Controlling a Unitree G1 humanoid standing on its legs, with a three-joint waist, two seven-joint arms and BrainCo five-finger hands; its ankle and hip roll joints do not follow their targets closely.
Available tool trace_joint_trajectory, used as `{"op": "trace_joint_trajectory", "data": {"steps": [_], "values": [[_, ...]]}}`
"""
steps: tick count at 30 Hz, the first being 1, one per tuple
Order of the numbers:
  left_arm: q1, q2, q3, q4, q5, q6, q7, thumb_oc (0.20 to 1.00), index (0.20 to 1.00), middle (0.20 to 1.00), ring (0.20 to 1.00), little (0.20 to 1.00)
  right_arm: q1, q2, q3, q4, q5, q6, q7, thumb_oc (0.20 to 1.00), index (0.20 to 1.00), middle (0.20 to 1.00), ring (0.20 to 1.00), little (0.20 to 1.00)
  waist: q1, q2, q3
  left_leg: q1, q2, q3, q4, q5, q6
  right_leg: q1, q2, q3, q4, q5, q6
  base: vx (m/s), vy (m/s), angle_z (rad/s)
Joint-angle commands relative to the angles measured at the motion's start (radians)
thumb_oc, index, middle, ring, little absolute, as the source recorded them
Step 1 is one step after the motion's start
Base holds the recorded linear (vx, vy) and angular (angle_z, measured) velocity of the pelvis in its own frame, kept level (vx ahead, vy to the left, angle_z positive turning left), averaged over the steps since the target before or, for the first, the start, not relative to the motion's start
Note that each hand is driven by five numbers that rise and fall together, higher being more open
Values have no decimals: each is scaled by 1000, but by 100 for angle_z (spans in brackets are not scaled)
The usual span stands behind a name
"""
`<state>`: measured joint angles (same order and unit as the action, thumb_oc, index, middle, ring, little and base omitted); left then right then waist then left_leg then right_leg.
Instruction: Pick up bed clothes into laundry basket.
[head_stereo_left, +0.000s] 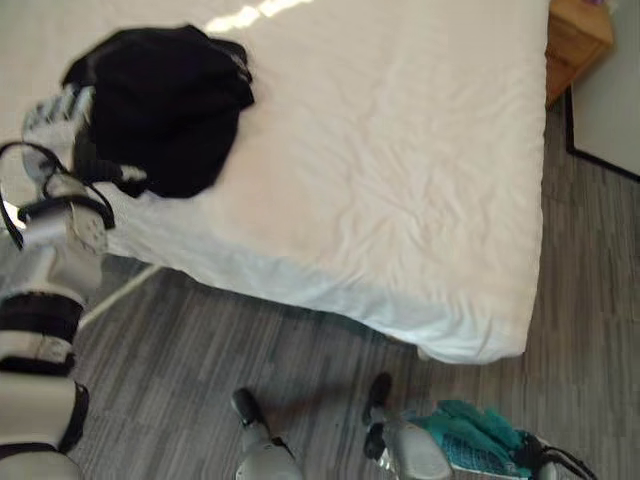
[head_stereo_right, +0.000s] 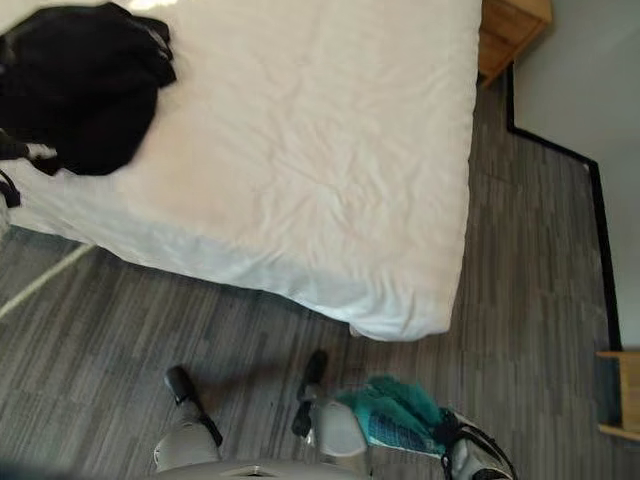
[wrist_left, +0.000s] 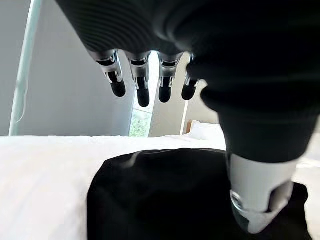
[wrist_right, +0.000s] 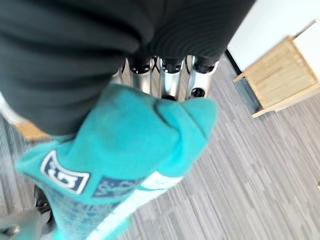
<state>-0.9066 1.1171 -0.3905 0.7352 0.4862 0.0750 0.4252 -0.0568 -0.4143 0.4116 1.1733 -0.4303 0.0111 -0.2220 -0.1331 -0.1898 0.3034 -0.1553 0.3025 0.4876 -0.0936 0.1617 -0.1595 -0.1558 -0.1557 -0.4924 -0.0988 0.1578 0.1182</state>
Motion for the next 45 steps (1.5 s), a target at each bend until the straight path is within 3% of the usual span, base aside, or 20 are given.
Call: {"op": "trace_joint_trajectory", "data": {"steps": [1, 11, 16, 17, 18, 19, 22, 24, 25, 26, 27, 32, 33, 37, 38, 39, 41, 42, 43, 45], "values": [[-251, 104, -138, 116, 57, -2, 49, 1000, 1000, 1000, 1000, 1000, 17, -40, 36, -21, 40, -15, 11, 200, 200, 200, 200, 200, -15, -27, 27, 98, 99, 45, 6, -68, -102, -45, -55, -6, 17, 16, 123, 0, 0, 0], [-494, 145, -390, 336, 75, -2, 40, 1000, 1000, 1000, 1000, 1000, -41, -40, 71, -53, 111, -49, -11, 200, 200, 200, 200, 200, -55, -34, 96, 21, 127, 44, 6, -63, -102, -139, -53, 18, 21, 38, 143, -31, 1, -7], [-526, 151, -442, 408, 95, 0, 29, 1000, 1000, 1000, 1000, 1000, -60, -53, 69, -94, 128, -61, -20, 200, 200, 200, 200, 200, -68, -42, 127, -29, 130, 41, 6, -54, -102, -189, -53, 21, 21, 54, 144, -67, 20, -3], [-508, 148, -439, 452, 99, -1, 0, 705, 705, 705, 705, 705, -67, -61, 67, -109, 133, -63, -20, 200, 200, 200, 200, 200, -69, -46, 142, -44, 129, 39, 6, -51, -102, -203, -54, 24, 20, 60, 144, -41, 21, -2], [-506, 146, -435, 454, 100, -3, 1, 529, 529, 529, 529, 529, -66, -65, 67, -111, 133, -63, -19, 200, 200, 200, 200, 200, -71, -44, 140, -46, 129, 39, 6, -50, -102, -206, -54, 24, 20, 61, 144, -66, 27, -4], [-483, 136, -427, 488, 104, -7, -29, 200, 200, 200, 200, 200, -77, -71, 68, -118, 132, -65, -15, 200, 200, 200, 200, 200, -72, -46, 150, -55, 129, 39, 6, -47, -102, -217, -59, 25, 20, 66, 144, -35, 12, -2], [-406, 137, -360, 485, 84, -18, -47, 200, 200, 200, 200, 200, -75, -79, 68, -128, 128, -58, -7, 200, 200, 200, 200, 200, -70, -43, 148, -48, 126, 41, 6, -52, -102, -219, -61, 36, 20, 65, 144, -9, 16, -2], [-248, 159, -235, 390, 39, -25, -50, 200, 200, 200, 200, 200, -53, -128, 66, -215, 119, -59, 16, 200, 200, 200, 200, 200, -52, -41, 134, 10, 99, 33, 9, -90, -102, -196, -49, 76, 19, 46, 143, 31, 152, -21], [-204, 198, -202, 165, -14, -47, -11, 200, 200, 200, 200, 200, -36, -166, 22, -293, 148, -66, 15, 200, 200, 200, 200, 200, 4, -62, 135, 12, 41, -85, 18, -93, -90, -171, -32, 95, 15, 36, 124, -1, 147, -43], [-178, 200, -178, 152, -12, -42, -14, 200, 200, 200, 200, 200, -32, -172, 22, -300, 147, -63, 17, 200, 200, 200, 200, 200, 3, -61, 138, 18, 38, -84, 17, -92, -89, -167, -34, 96, 15, 37, 124, -36, 128, -124], [-23, 195, -62, -86, -58, -78, 18, 200, 200, 200, 200, 200, 5, -190, -36, -359, 169, -66, 18, 200, 200, 200, 200, 200, 66, -60, 139, -33, -23, -269, 6, -134, -67, -137, -19, 151, 12, 7, 113, -50, 72, -140], [287, 123, 225, -403, -91, -135, 2, 200, 200, 200, 200, 200, 75, -194, -139, -393, 119, -25, 32, 200, 200, 200, 200, 200, 13, -15, 29, 71, -44, -187, 6, -178, -51, -88, -43, 173, 12, 9, 116, 11, 150, -56], [323, 82, 262, -492, -130, -152, -18, 200, 200, 200, 200, 200, 111, -207, -197, -486, 124, -21, 55, 200, 200, 200, 200, 200, -19, -9, -18, 130, -66, -162, 6, -194, -36, -46, -44, 185, 26, -2, 115, 74, 199, -34], [360, 3, 311, -617, -189, -175, -31, 200, 200, 200, 200, 200, 212, -244, -292, -667, 117, -32, 88, 200, 200, 200, 200, 200, -69, 1, -56, 203, -84, -109, 6, -197, -8, -19, -55, 185, 123, -30, 102, -26, 105, -26], [409, -51, 365, -700, -248, -191, -36, 200, 200, 200, 200, 200, 232, -231, -354, -691, 122, -32, 88, 200, 200, 200, 200, 200, -59, 30, -78, 245, -61, -10, 6, -193, 1, 3, -129, 15, 184, -24, 97, -96, 22, -49], [432, -57, 385, -715, -248, -187, -40, 200, 200, 200, 200, 200, 236, -238, -354, -696, 122, -31, 90, 200, 200, 200, 200, 200, -60, 36, -74, 254, -59, -8, 6, -196, 0, 9, -127, 16, 187, -27, 98, -145, 31, -96], [550, -167, 484, -857, -331, -235, -29, 200, 200, 200, 200, 200, 208, -217, -419, -771, 115, -36, 67, 200, 200, 200, 200, 200, -37, 76, -114, 297, -36, 99, 11, -189, 7, 71, -225, -164, 227, -25, 85, -53, 52, -182], [567, -173, 499, -869, -333, -235, -32, 200, 200, 200, 200, 200, 211, -223, -420, -776, 114, -34, 69, 200, 200, 200, 200, 200, -37, 80, -114, 301, -37, 103, 11, -190, 7, 72, -225, -161, 227, -25, 85, 6, -29, -204], [649, -274, 556, -969, -431, -301, -12, 200, 200, 200, 200, 200, 163, -222, -446, -836, 108, -44, 38, 200, 200, 200, 200, 200, -8, 99, -148, 327, -37, 181, 17, -181, 11, 112, -277, -289, 217, -2, 78, 8, -75, -167], [699, -301, 591, -1009, -458, -315, -30, 200, 200, 200, 200, 200, 142, -240, -451, -860, 104, -46, 28, 200, 200, 200, 200, 200, 2, 118, -160, 348, -40, 209, 19, -177, 10, 132, -286, -323, 203, 15, 73, 17, -93, -201]]}}
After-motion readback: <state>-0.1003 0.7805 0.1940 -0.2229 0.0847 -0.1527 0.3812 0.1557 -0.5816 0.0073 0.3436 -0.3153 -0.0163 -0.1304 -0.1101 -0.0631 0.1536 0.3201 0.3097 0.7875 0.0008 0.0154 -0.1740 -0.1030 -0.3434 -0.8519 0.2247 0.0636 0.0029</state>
